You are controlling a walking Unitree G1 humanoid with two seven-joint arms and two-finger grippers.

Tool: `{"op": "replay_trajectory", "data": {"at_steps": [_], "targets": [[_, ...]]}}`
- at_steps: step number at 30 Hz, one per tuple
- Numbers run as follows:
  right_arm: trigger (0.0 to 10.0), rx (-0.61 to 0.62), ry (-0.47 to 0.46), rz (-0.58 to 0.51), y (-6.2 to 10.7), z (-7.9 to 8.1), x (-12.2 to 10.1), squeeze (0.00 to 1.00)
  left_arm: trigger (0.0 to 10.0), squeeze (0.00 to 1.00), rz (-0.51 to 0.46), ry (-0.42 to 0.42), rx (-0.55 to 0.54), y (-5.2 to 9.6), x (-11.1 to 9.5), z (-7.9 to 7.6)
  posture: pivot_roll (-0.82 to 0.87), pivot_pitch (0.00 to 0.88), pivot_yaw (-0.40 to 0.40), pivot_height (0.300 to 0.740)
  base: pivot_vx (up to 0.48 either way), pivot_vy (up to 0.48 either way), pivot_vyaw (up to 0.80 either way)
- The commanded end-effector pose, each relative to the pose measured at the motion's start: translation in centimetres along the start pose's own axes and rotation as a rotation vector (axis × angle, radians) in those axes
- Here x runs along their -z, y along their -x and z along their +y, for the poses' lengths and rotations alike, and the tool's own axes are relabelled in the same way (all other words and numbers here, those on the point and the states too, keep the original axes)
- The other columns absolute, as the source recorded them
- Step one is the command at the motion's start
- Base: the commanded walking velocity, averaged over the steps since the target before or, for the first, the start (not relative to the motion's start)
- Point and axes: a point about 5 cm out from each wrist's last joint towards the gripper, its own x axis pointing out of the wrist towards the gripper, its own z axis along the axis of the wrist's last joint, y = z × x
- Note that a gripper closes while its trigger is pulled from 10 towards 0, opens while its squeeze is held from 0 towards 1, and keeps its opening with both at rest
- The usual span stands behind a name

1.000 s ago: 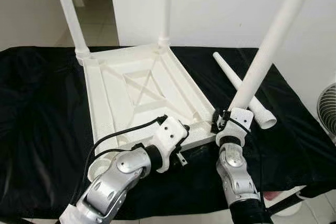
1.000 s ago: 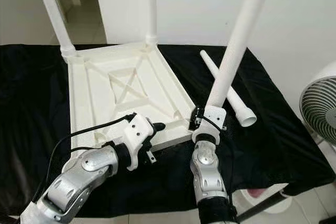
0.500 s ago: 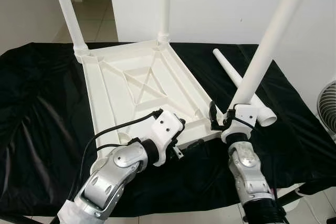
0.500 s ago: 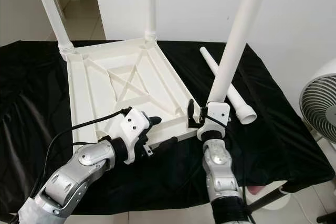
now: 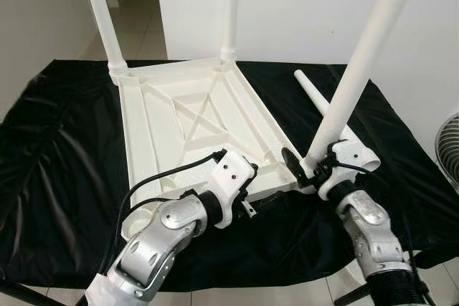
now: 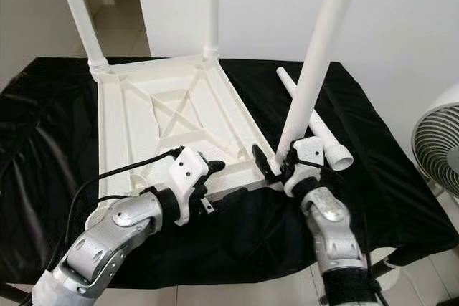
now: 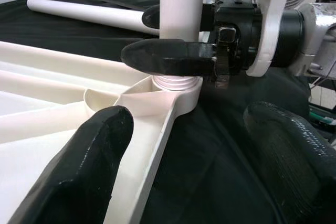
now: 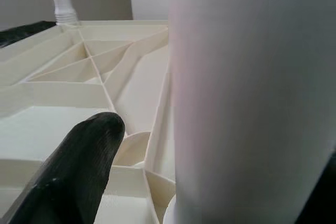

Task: Building children table

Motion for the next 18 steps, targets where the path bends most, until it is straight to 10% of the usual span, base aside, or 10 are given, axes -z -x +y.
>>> {"op": "replay_trajectory", "data": {"at_steps": [1,2,3,16,17,18], "targets": [[3.1,-0.072,-0.021,0.046,0.07,0.57,0.87,0.0,10.0,0.0,-0.002,0.0,0.016,-0.02,-0.29,-0.08,-0.01,0.037,0.006,0.74,0.0,0.0,0.0],[3.1,-0.072,-0.021,0.046,0.07,0.57,0.87,0.0,10.0,0.0,-0.002,0.0,0.016,-0.02,-0.29,-0.08,-0.01,0.037,0.006,0.74,0.0,0.0,0.0],[0.0,-0.086,-0.017,0.061,0.07,0.53,1.07,0.0,10.0,0.0,-0.001,-0.004,0.017,-0.06,-0.31,-0.07,-0.01,0.033,0.005,0.74,0.0,0.0,0.0],[0.0,-0.068,-0.048,0.077,-0.06,-0.07,0.97,0.0,10.0,0.0,0.008,-0.001,0.008,-0.01,-0.25,0.06,-0.01,0.038,0.0,0.74,0.0,0.0,0.0],[10.0,-0.046,-0.046,0.087,-0.1,-0.05,1.01,0.0,10.0,0.0,0.011,0.001,0.009,-0.04,-0.2,0.04,-0.01,0.044,0.002,0.74,0.0,0.0,0.0],[10.0,-0.03,-0.044,0.094,-0.13,-0.04,1.04,0.0,10.0,0.0,0.014,0.001,0.01,-0.06,-0.17,0.03,-0.01,0.044,0.002,0.74,0.0,0.0,0.0]]}}
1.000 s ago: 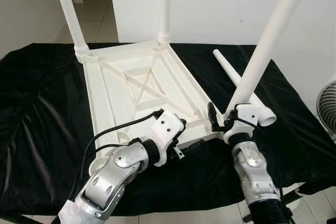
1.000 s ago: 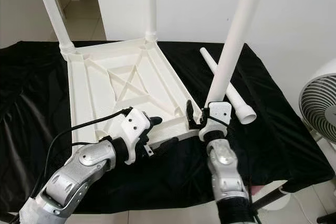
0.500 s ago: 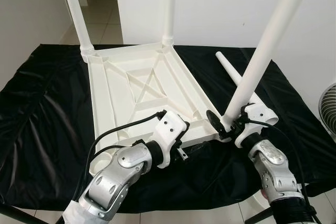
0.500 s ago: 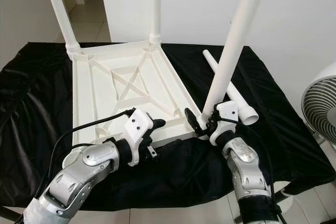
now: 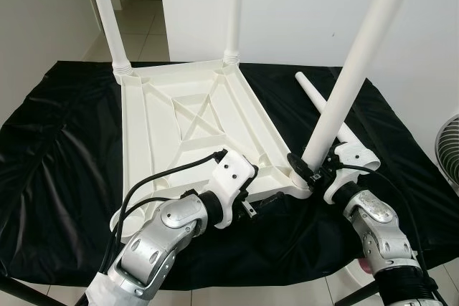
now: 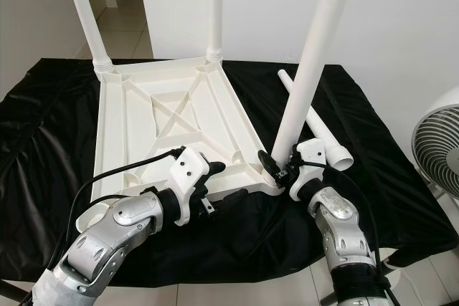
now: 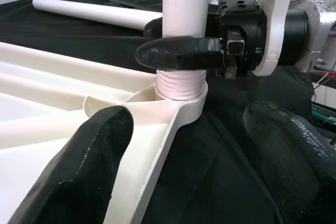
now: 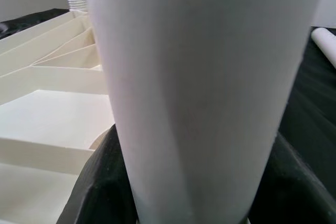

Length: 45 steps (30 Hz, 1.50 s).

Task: Building children table

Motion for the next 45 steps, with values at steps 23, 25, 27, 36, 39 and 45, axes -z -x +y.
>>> {"op": "replay_trajectory", "data": {"at_steps": [23,25,27,36,39,45], "targets": [[10.0,0.485,-0.145,0.033,-1.9,3.6,1.2,0.0,10.0,0.0,0.028,-0.015,-0.228,-1.2,1.4,2.9,-0.01,0.025,-0.016,0.74,0.0,0.0,0.0],[10.0,0.506,-0.146,0.033,-1.9,3.7,1.2,0.0,10.0,0.0,0.03,-0.018,-0.236,-1.3,1.6,2.9,-0.01,0.025,-0.016,0.74,0.0,0.0,0.0],[10.0,0.553,-0.195,0.04,-2.5,4.7,1.3,0.0,10.0,0.0,0.016,-0.023,-0.273,-1.5,2.3,3.3,-0.02,0.024,-0.019,0.74,0.0,0.0,0.0],[10.0,0.635,-0.205,0.042,-2.3,4.8,1.1,0.0,10.0,0.0,0.0,0.027,-0.302,-2.2,2.3,4.1,-0.02,0.029,-0.022,0.74,0.0,0.0,0.0],[10.0,0.605,-0.195,0.021,-2.1,4.8,0.9,1.0,10.0,0.0,-0.005,0.007,-0.286,-2.3,2.3,3.9,-0.02,0.026,-0.021,0.74,0.0,0.0,0.0],[10.0,0.438,-0.211,-0.082,-1.8,4.6,-0.5,1.0,10.0,0.0,-0.014,-0.045,-0.249,-2.1,2.5,3.7,-0.03,0.015,-0.021,0.74,0.0,0.0,0.0]]}}
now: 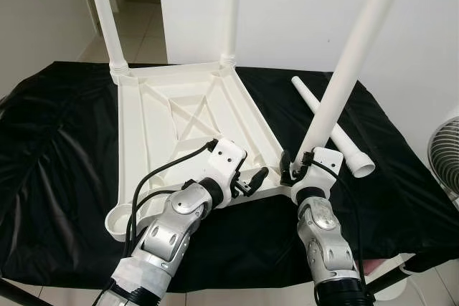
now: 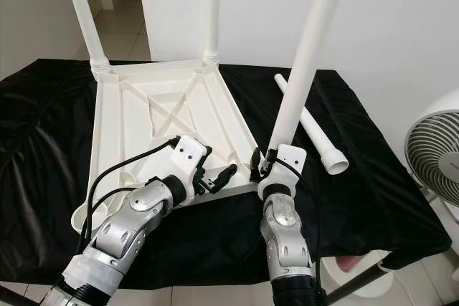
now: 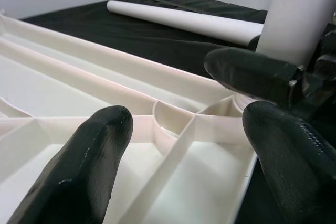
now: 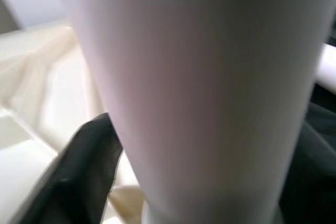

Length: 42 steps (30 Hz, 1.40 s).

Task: Building children table

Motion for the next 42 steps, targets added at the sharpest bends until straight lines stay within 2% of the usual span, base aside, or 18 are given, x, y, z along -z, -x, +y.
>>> {"op": "replay_trajectory", "data": {"at_steps": [1,2,3,4,8,10,11,12,14,16,17,19,20,26,30,33,38,42], "targets": [[10.0,-0.065,-0.015,-0.037,0.0,0.2,-0.7,1.0,10.0,0.0,0.011,-0.024,0.015,0.1,0.5,-0.2,-0.03,0.015,-0.021,0.74,0.0,0.0,0.0],[10.0,-0.065,-0.015,-0.037,0.0,0.2,-0.7,1.0,10.0,0.0,0.011,-0.024,0.015,0.1,0.5,-0.2,-0.03,0.015,-0.021,0.74,0.0,0.0,0.0],[10.0,-0.136,0.019,-0.044,0.0,0.0,-1.1,0.0,10.0,0.0,0.01,-0.03,0.02,0.1,0.7,-0.2,-0.03,0.01,-0.021,0.74,0.0,0.0,0.0],[10.0,-0.185,0.03,-0.046,-0.1,-0.3,-1.3,0.0,10.0,0.0,0.013,-0.031,0.021,0.1,0.7,-0.1,-0.03,0.01,-0.021,0.74,0.0,0.0,0.0],[10.0,-0.238,0.034,-0.046,-0.2,-0.6,-1.6,0.0,10.0,0.0,0.016,-0.03,0.022,0.0,0.8,-0.1,-0.03,0.004,-0.017,0.74,0.0,0.0,0.0],[10.0,-0.324,0.055,-0.037,-0.5,-1.2,-1.8,0.0,10.0,0.0,0.014,-0.025,0.028,-0.1,0.8,-0.1,-0.03,0.0,-0.015,0.74,0.0,0.0,0.0],[10.0,-0.324,0.055,-0.037,-0.5,-1.2,-1.8,0.0,10.0,0.0,0.014,-0.025,0.028,-0.1,0.8,-0.1,-0.03,0.0,-0.015,0.74,0.0,0.0,0.0],[10.0,-0.386,0.084,-0.031,-0.7,-1.5,-2.0,0.0,10.0,0.0,0.012,-0.024,0.032,-0.1,0.7,-0.2,-0.03,0.0,-0.015,0.74,0.0,0.0,0.0],[10.0,-0.386,0.084,-0.031,-0.7,-1.5,-2.0,0.0,10.0,0.0,0.012,-0.024,0.032,-0.1,0.7,-0.2,-0.03,0.0,-0.015,0.74,0.0,0.0,0.0],[10.0,-0.477,0.112,0.007,-0.8,-2.1,-1.8,0.0,10.0,0.0,0.007,-0.028,0.036,-0.1,0.5,-0.2,-0.02,0.0,-0.021,0.74,0.0,0.0,0.0],[2.7,-0.512,0.114,0.029,-0.7,-2.3,-1.6,0.0,10.0,0.0,0.004,-0.03,0.036,-0.1,0.5,-0.2,-0.02,0.0,-0.021,0.74,0.0,0.0,0.0],[2.7,-0.534,0.116,0.048,-0.6,-2.6,-1.3,0.0,10.0,0.0,0.001,-0.031,0.034,-0.1,0.4,-0.2,-0.02,0.0,-0.021,0.74,0.0,0.0,0.0],[0.0,-0.548,0.124,0.069,-0.4,-2.8,-1.0,0.0,10.0,0.0,-0.002,-0.034,0.032,-0.1,0.4,-0.1,-0.02,0.0,-0.025,0.74,0.0,0.0,0.0],[0.0,-0.569,0.109,0.121,0.1,-3.4,-0.2,0.0,10.0,0.0,-0.01,-0.033,0.025,-0.1,0.2,0.0,-0.02,0.002,-0.026,0.74,0.0,0.0,0.0],[0.0,-0.525,0.102,0.131,0.2,-3.9,0.0,0.0,10.0,0.0,-0.01,-0.027,0.024,0.0,0.2,0.0,-0.02,0.014,-0.023,0.74,0.0,0.0,0.0],[0.0,-0.397,0.122,0.134,-0.4,-4.3,0.3,0.0,10.0,0.0,-0.007,-0.02,0.028,0.0,0.2,-0.1,-0.03,0.026,-0.019,0.74,0.0,0.0,0.0],[0.0,-0.276,0.108,0.126,-0.9,-4.1,0.4,0.0,10.0,0.0,-0.004,-0.013,0.032,0.1,0.3,-0.3,-0.02,0.034,-0.015,0.74,0.0,0.0,0.0],[0.0,-0.189,0.05,0.119,-1.0,-2.9,1.1,0.0,10.0,0.0,-0.003,-0.011,0.038,0.1,0.2,-0.4,-0.02,0.039,-0.011,0.74,0.0,0.0,0.0]]}}
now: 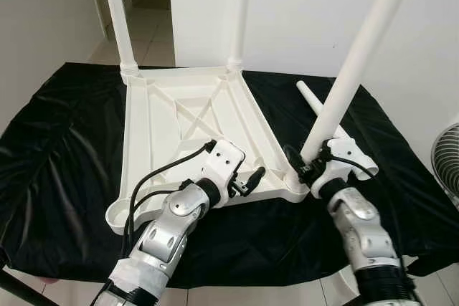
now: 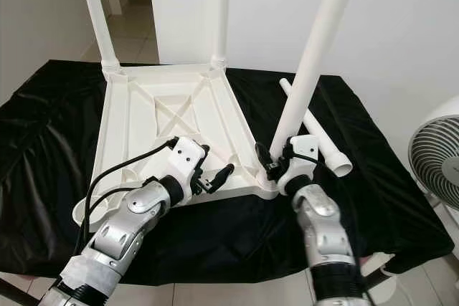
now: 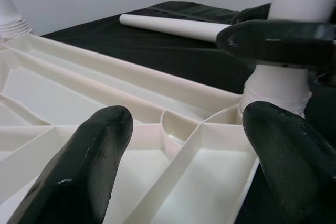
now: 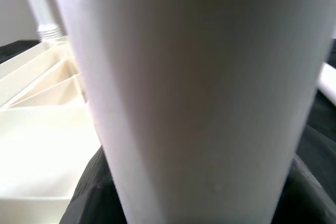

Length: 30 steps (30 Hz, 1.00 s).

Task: Building children table

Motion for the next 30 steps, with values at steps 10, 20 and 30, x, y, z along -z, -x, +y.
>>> {"op": "replay_trajectory", "data": {"at_steps": [10,20,30], "targets": [[0.0,0.385,-0.097,0.102,0.3,2.1,2.9,0.0,10.0,0.0,0.025,0.011,0.053,0.5,0.4,-0.5,-0.02,0.049,0.003,0.74,0.0,0.0,0.0],[1.4,0.376,-0.084,0.08,0.1,2.6,2.4,0.0,10.0,0.0,0.022,0.011,0.061,0.3,0.2,-0.6,-0.02,0.044,0.006,0.74,0.0,0.0,0.0],[10.0,0.279,-0.036,0.058,0.0,0.5,1.3,1.0,10.0,0.0,0.017,0.017,0.049,0.2,0.0,-0.5,-0.03,0.045,0.0,0.74,0.0,0.0,0.0]]}}
